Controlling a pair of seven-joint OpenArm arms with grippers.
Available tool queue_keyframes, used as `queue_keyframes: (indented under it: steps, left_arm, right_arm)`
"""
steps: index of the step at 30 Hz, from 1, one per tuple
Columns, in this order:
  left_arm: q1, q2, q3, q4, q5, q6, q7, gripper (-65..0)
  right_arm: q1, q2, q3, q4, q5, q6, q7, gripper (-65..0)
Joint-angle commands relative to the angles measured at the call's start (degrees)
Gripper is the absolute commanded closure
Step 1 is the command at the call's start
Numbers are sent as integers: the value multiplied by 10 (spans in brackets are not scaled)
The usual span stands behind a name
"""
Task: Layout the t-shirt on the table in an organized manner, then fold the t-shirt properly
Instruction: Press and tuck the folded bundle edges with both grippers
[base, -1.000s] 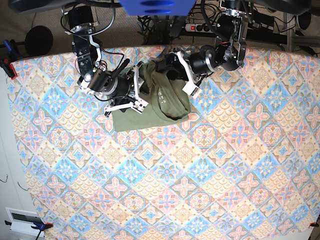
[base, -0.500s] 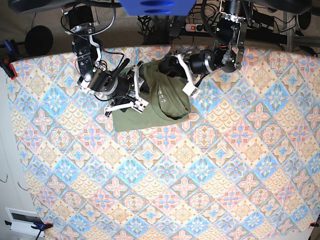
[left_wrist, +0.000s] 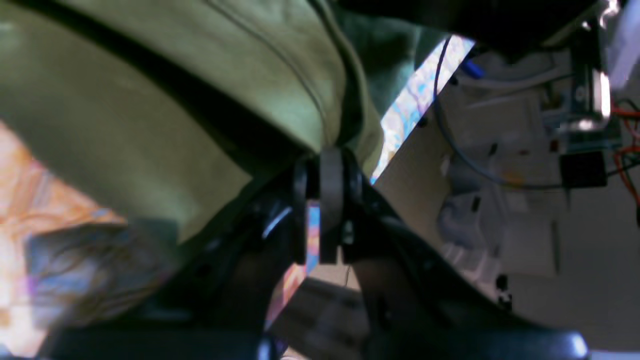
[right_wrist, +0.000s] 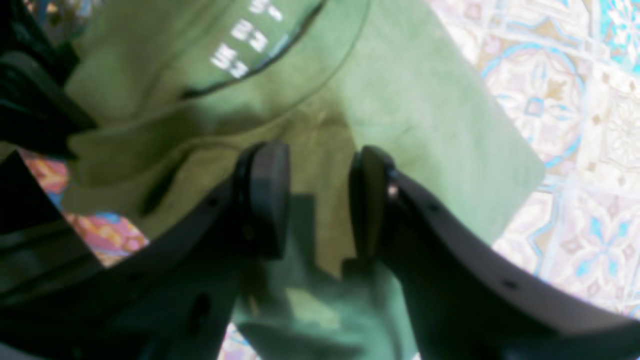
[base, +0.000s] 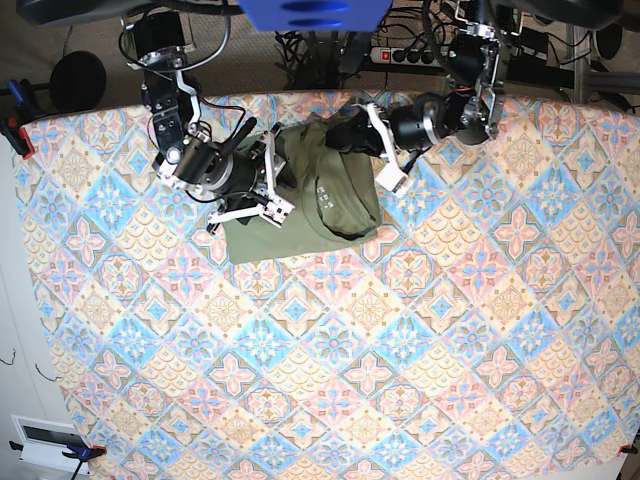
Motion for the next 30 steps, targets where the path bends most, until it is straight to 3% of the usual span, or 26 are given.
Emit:
queue_keyframes:
  steps: [1,7,14,19,26,30]
  left_arm:
    - [-2,-8,-1,11,-15,-4,-7,0]
    - [11,-31,-13,12,-16,-4,-8,0]
    - [21,-31,-44,9,-10,-4,-8,0]
    - [19,-17,-43,-7,38,-2,-8,-2]
    - [25,-9,-43,-20,44,-1,-2,-186]
    - [44,-22,-82,-15,39,-1,-6,-265]
  right_arm:
    - [7,2,1,11,7,-1,11,-224]
    - [7,3,1,12,7,-1,11,-224]
    - [7,3,0,12,7,-1,11,-224]
    - [7,3,0,13,7,-1,10,-224]
    - [10,3,1,14,7,-1,10,-224]
    - [12,3,2,15,7,-1,11,-224]
